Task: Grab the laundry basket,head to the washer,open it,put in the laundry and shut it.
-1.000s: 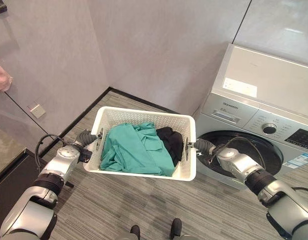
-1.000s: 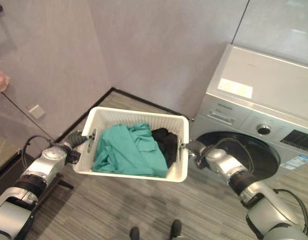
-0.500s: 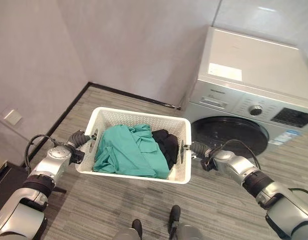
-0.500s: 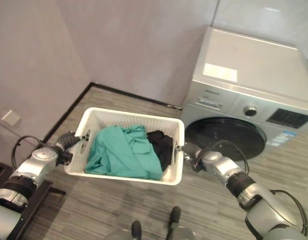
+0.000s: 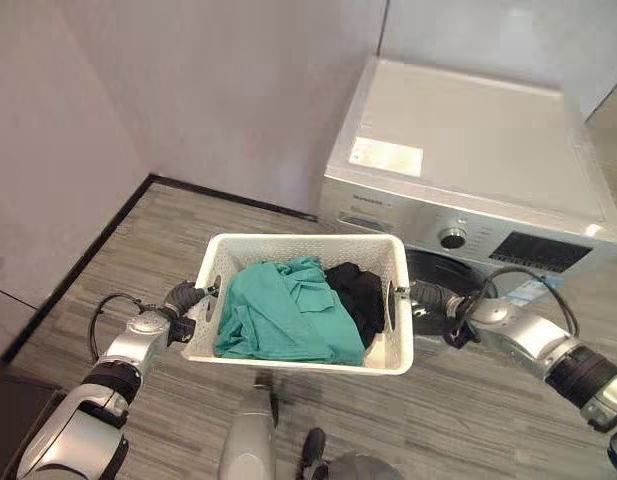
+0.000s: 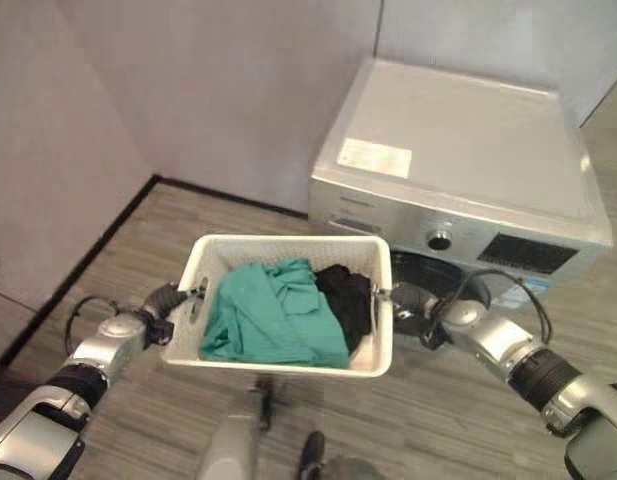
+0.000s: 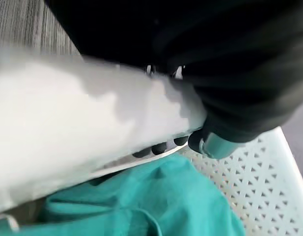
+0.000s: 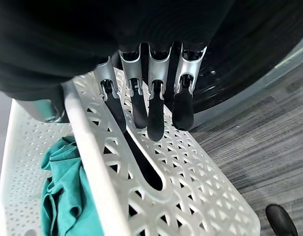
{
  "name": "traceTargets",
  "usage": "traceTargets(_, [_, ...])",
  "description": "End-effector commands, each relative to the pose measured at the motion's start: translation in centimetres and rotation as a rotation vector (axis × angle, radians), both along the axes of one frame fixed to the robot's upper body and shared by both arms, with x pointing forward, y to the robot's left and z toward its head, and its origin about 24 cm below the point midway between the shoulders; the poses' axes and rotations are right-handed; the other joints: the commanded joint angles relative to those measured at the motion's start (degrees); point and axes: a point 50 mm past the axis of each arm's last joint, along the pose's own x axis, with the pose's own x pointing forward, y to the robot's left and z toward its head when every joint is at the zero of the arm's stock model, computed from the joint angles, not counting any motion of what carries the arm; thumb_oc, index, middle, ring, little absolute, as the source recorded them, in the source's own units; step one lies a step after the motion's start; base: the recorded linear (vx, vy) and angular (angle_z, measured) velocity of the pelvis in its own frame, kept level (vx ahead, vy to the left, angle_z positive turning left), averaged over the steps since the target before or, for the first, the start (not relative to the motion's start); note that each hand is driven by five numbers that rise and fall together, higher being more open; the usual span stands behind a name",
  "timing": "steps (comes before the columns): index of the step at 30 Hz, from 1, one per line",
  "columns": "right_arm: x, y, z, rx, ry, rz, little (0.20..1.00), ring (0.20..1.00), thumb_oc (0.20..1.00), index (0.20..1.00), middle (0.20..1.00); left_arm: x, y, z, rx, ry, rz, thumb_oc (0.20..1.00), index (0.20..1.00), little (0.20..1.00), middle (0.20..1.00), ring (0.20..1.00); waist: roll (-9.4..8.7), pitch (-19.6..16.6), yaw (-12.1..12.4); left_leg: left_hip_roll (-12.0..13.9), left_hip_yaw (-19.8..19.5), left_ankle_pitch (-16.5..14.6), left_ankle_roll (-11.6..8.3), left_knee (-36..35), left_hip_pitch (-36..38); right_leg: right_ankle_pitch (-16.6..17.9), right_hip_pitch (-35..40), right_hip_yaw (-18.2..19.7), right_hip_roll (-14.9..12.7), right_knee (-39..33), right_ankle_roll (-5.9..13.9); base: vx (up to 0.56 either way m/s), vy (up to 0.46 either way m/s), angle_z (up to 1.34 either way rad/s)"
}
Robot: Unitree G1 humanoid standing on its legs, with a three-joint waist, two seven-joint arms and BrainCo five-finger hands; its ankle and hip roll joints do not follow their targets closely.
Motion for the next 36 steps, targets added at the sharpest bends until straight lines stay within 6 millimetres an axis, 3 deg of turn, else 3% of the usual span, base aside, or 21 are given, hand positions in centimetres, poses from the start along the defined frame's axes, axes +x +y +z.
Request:
traceTargets(1, [2.8,7.6,11.4,0.588,-0.360,0.233,0.200,0.200,0.200,0.200,0.200,-0.8,2.2,0.8,0.005,-0.020,0.049,0.200,0.200,0.200,0.200,0.200,0.59,-3.66,2.53,-1.79,-5.66,2.07,1.50,10.87,10.69,-4.09,1.86,2.34,-10.39,3.14,10.51,0.24,0.128,-0.83])
traceTargets(2, [2.8,7.6,11.4,0.587,-0.359,0.233,0.200,0.200,0.200,0.200,0.200,-0.8,2.2,0.8,0.004,-0.020,0.049,0.200,0.200,0.200,0.200,0.200,0.63,-3.78,2.48,-1.76,-5.72,2.15,1.50,10.83,10.54,-4.02,1.73,2.30,-10.34,3.12,10.51,0.41,0.264,-1.15])
traceTargets(3, [2.9,10.0,10.5,0.629,-0.297,0.268,0.200,0.200,0.200,0.200,0.200,-1.7,2.0,0.3,0.025,0.005,-0.001,0.200,0.200,0.200,0.200,0.200,-0.19,-5.93,3.99,-5.22,-5.57,-1.61,3.03,13.16,11.49,-4.38,3.38,3.75,-12.89,2.45,12.03,0.40,0.259,-1.04])
traceTargets(6, [3.0,12.1,10.2,0.654,-0.276,0.290,0.200,0.200,0.200,0.200,0.200,-2.2,2.4,0.8,0.032,-0.012,-0.001,0.200,0.200,0.200,0.200,0.200,-0.37,-6.88,5.55,-5.73,-3.92,-3.39,4.21,14.02,11.98,-4.36,2.70,4.66,-14.33,3.16,12.88,0.29,0.235,-1.08])
traceTargets(7, [2.7,14.2,9.8,0.668,-0.243,0.333,0.200,0.200,0.200,0.200,0.200,-2.9,3.0,0.8,0.039,-0.011,0.005,0.200,0.200,0.200,0.200,0.200,-0.58,-7.18,6.59,-6.31,-2.60,-4.85,5.25,14.32,12.36,-3.73,1.89,5.18,-15.53,3.78,14.06,0.20,0.236,-0.93])
traceTargets(9, [2.4,16.0,9.8,0.680,-0.223,0.373,0.200,0.200,0.200,0.200,0.200,-3.6,3.7,0.8,0.042,-0.007,0.025,0.200,0.200,0.200,0.200,0.200,-0.79,-7.51,7.41,-6.34,-1.36,-5.59,5.83,13.92,13.12,-3.25,0.80,5.57,-16.06,4.88,14.61,0.17,0.181,-0.15])
traceTargets(11, [1.6,17.7,10.4,0.692,-0.213,0.454,0.200,0.200,0.200,0.200,0.200,-4.7,4.7,0.4,0.054,0.011,0.056,0.200,0.200,0.200,0.200,0.200,-0.92,-7.67,7.81,-6.67,-0.74,-6.82,6.88,13.32,14.25,-2.55,-1.54,4.94,-16.87,10.05,15.89,0.16,0.183,0.09])
traceTargets(13, [0.5,19.4,11.1,0.700,-0.196,0.555,0.200,0.200,0.200,0.200,0.200,-6.1,5.8,-0.2,0.063,0.036,0.096,0.200,0.200,0.200,0.200,0.200,-0.09,-6.79,7.63,-6.90,-0.93,-8.28,8.64,13.79,15.39,0.68,-6.74,5.86,-16.81,20.44,17.16,0.07,0.165,0.58])
traceTargets(14, [0.4,19.6,11.4,0.688,-0.209,0.574,0.200,0.200,0.200,0.200,0.200,-6.5,6.5,-0.3,0.066,0.036,0.126,0.200,0.200,0.200,0.200,0.200,0.50,-6.13,7.56,-6.66,-0.97,-8.87,8.85,14.01,15.97,0.94,-9.55,5.29,-17.21,21.51,17.05,-0.01,0.046,0.51])
traceTargets(16, [0.4,19.8,11.7,0.685,-0.212,0.586,0.200,0.200,0.200,0.200,0.200,-6.9,6.9,-0.7,0.065,0.052,0.150,0.200,0.200,0.200,0.200,0.200,0.01,-5.25,7.09,-7.27,-1.34,-9.34,8.08,13.90,16.43,0.44,-10.20,5.49,-17.07,11.40,15.63,0.01,-0.091,0.11])
traceTargets(17, [0.9,19.8,13.9,0.638,-0.318,0.626,0.200,0.200,0.200,0.200,0.200,-6.0,7.9,1.4,0.097,-0.034,0.199,0.200,0.200,0.200,0.200,0.200,-0.50,-4.69,7.46,-7.55,-1.78,-10.10,7.66,15.56,16.12,1.05,-9.47,5.93,-17.35,6.34,14.97,0.05,-0.139,0.10])
traceTargets(18, [1.2,19.0,12.5,0.608,-0.284,0.584,0.200,0.200,0.200,0.200,0.200,-6.9,8.1,0.2,0.101,0.045,0.181,0.200,0.200,0.200,0.200,0.200,-0.34,-4.98,7.80,-7.03,-1.93,-9.84,7.12,16.47,15.62,0.91,-8.72,5.00,-18.27,7.11,15.53,0.07,-0.129,0.45])
traceTargets(19, [0.7,19.7,11.5,0.631,-0.230,0.586,0.200,0.200,0.200,0.200,0.200,-7.6,8.3,-1.3,0.103,0.101,0.200,0.200,0.200,0.200,0.200,0.200,-0.67,-4.54,7.76,-7.25,-2.76,-9.65,7.12,15.85,16.15,0.82,-8.58,8.20,-16.37,7.20,15.19,0.09,-0.135,0.53])
traceTargets(20, [-0.1,20.8,11.3,0.678,-0.201,0.624,0.200,0.200,0.200,0.200,0.200,-8.5,8.8,-2.1,0.093,0.105,0.253,0.200,0.200,0.200,0.200,0.200,-1.08,-4.84,7.66,-7.05,-2.62,-9.36,6.52,14.40,17.33,1.22,-6.99,6.39,-16.53,4.92,14.63,0.09,-0.138,0.42])
traceTargets(23, [-0.2,21.7,10.4,0.676,-0.164,0.618,0.200,0.200,0.200,0.200,0.200,-10.0,8.9,-3.6,0.120,0.190,0.246,0.200,0.200,0.200,0.200,0.200,-0.73,-6.01,7.89,-6.40,-4.84,-7.85,5.43,11.67,17.81,0.15,-3.93,3.37,-15.54,2.25,13.54,0.05,-0.115,0.33])
traceTargets(29, [-0.4,22.2,9.8,0.665,-0.153,0.622,0.200,0.200,0.200,0.200,0.200,-10.5,8.9,-4.0,0.115,0.201,0.256,0.200,0.200,0.200,0.200,0.200,-0.55,-6.68,8.55,-6.67,-7.37,-6.83,5.08,10.56,17.34,-0.82,-3.63,0.93,-15.35,2.91,13.00,0.00,-0.072,0.32])
traceTargets(32, [-0.4,22.2,9.4,0.666,-0.147,0.607,0.200,0.200,0.200,0.200,0.200,-11.4,9.2,-4.4,0.123,0.228,0.266,0.200,0.200,0.200,0.200,0.200,0.37,-6.54,9.43,-6.59,-9.51,-5.74,4.69,9.89,16.74,-1.78,-3.78,-0.04,-14.38,3.28,11.87,-0.02,-0.087,0.23])
traceTargets(36, [0.2,21.4,9.8,0.666,-0.181,0.574,0.200,0.200,0.200,0.200,0.200,-10.7,8.6,-4.8,0.110,0.234,0.260,0.200,0.200,0.200,0.200,0.200,0.99,-5.91,8.63,-5.36,-7.11,-3.84,3.31,10.28,14.05,-1.82,-4.12,-4.33,-15.21,2.51,11.72,-0.08,-0.041,0.31])
